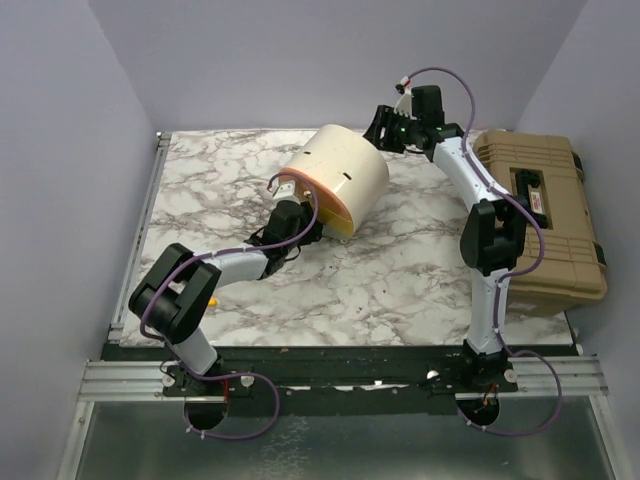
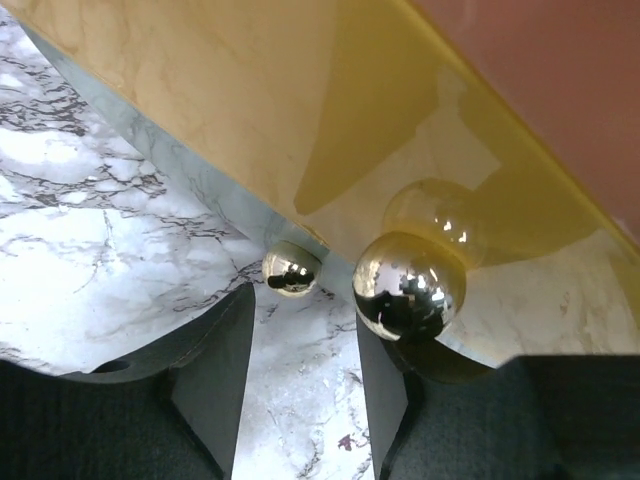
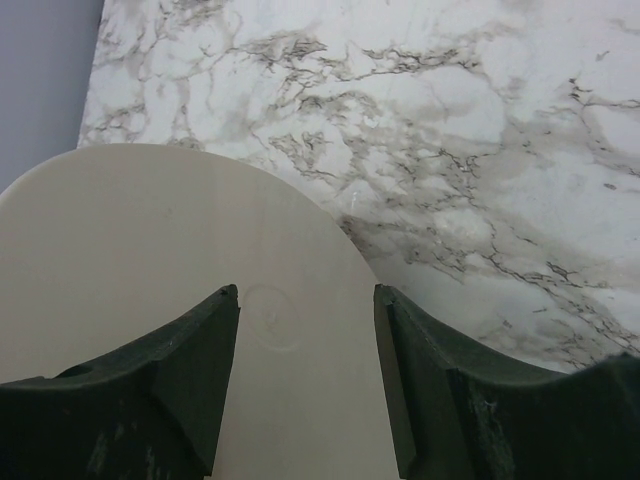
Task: Organize the makeup
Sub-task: Close the drawer in the storage box, then reset both arms
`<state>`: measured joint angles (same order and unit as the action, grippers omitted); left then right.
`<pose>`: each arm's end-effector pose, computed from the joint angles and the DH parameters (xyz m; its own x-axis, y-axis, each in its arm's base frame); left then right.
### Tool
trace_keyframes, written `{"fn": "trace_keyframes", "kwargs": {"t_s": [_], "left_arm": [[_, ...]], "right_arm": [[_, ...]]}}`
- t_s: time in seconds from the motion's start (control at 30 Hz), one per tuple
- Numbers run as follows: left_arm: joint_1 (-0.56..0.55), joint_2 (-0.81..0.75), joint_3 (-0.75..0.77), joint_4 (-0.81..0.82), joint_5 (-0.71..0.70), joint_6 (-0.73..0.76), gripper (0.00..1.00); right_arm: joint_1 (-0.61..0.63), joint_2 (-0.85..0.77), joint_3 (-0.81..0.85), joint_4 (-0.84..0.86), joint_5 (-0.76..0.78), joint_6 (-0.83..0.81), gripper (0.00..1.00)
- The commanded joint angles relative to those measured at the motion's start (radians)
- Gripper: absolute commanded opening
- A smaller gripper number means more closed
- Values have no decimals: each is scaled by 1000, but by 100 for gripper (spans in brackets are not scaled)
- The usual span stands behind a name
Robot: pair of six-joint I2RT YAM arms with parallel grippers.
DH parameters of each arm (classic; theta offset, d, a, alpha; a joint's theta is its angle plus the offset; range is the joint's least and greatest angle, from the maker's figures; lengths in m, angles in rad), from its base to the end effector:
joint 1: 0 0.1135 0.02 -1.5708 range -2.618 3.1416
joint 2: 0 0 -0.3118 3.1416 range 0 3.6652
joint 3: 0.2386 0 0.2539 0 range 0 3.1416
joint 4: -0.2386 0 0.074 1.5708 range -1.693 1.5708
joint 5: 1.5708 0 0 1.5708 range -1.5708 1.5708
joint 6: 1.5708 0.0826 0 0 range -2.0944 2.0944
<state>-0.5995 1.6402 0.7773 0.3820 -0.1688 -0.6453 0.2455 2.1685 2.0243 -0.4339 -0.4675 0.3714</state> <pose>0.3260 -0.2060 0.2042 -0.5657 -0.3315 -0.7550 0.1164 0.8743 -0.4711 0.5458 0.1751 0.3144 -0.7055 0.1572 -0.6910 -0.3509 0.7696 0.5334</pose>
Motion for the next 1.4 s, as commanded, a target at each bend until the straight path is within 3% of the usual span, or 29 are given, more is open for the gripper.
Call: {"fn": "trace_keyframes", "kwargs": {"t_s": [0.0, 0.2, 0.33, 0.4, 0.47, 0.6, 0.73, 0.77, 1.0, 1.17, 1.37], "left_arm": [[3, 6, 29, 228, 94, 10, 52], [2, -33, -39, 290, 105, -2, 54], [3, -118, -98, 258, 94, 8, 54], [3, -156, -110, 207, 91, 35, 57], [3, -196, -115, 143, 78, 59, 60], [3, -317, -171, 66, -41, 66, 78], [4, -495, -218, -40, -214, 66, 93], [5, -536, -210, -102, -279, 67, 98], [24, -647, -6, -409, -500, 133, 99], [27, -558, 236, -673, -668, 159, 99], [31, -435, 404, -789, -678, 188, 99]], "right_arm": [[14, 17, -29, -62, 38, 57, 63], [-6, -15, -103, -16, 77, 92, 63], [-47, -6, -51, -31, 59, 80, 65], [-59, 2, 1, -59, 67, 46, 70], [-60, -3, 30, -64, 88, 1, 82], [-62, -42, 60, -71, 233, -54, 99], [-62, -126, 49, -84, 318, -90, 100], [-61, -166, 15, -66, 334, -103, 100], [-61, -566, -439, 168, 403, -106, 100], [-62, -884, -760, 286, 454, -86, 100], [-61, -1058, -887, 222, 513, -72, 100]]}}
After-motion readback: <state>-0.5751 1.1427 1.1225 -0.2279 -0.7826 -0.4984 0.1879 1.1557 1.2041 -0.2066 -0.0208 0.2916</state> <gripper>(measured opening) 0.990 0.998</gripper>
